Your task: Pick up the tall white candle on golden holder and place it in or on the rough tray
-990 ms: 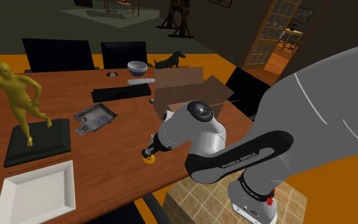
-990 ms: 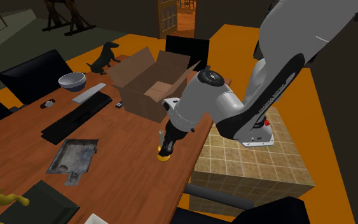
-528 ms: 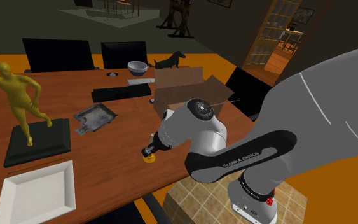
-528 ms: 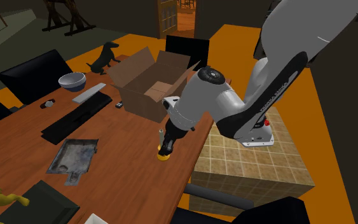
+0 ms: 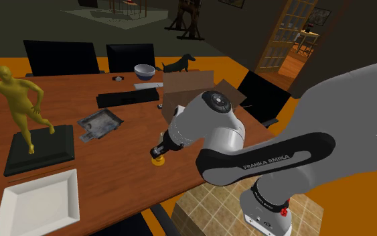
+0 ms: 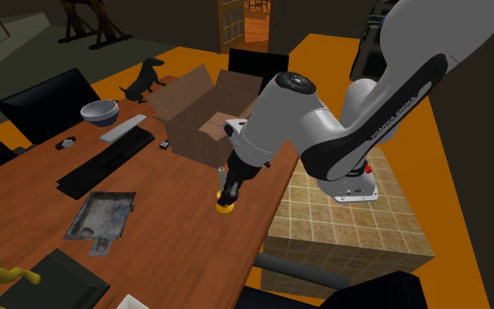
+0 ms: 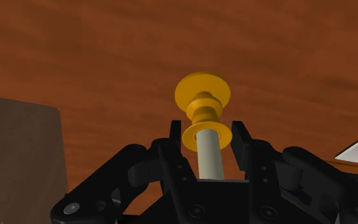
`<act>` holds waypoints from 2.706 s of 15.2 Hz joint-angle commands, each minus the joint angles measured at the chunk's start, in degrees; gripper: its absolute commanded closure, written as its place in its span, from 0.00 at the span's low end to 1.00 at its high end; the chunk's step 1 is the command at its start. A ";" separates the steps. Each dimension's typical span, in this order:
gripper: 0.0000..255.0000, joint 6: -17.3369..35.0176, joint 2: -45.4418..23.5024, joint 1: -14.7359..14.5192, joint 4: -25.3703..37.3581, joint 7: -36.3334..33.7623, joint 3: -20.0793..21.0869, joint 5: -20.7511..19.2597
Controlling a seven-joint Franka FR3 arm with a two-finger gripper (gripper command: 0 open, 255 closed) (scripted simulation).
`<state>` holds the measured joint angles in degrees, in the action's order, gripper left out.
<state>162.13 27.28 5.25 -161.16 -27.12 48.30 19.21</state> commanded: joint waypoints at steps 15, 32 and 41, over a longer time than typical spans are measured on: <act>1.00 -14.19 7.18 -2.38 7.00 3.10 -7.19 -0.34; 1.00 -19.43 -45.20 20.49 46.76 -27.94 7.98 -58.31; 1.00 -28.98 -64.27 6.12 71.79 -25.79 -1.55 -66.45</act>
<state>133.54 -35.61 12.28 -91.04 -53.13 47.39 -46.70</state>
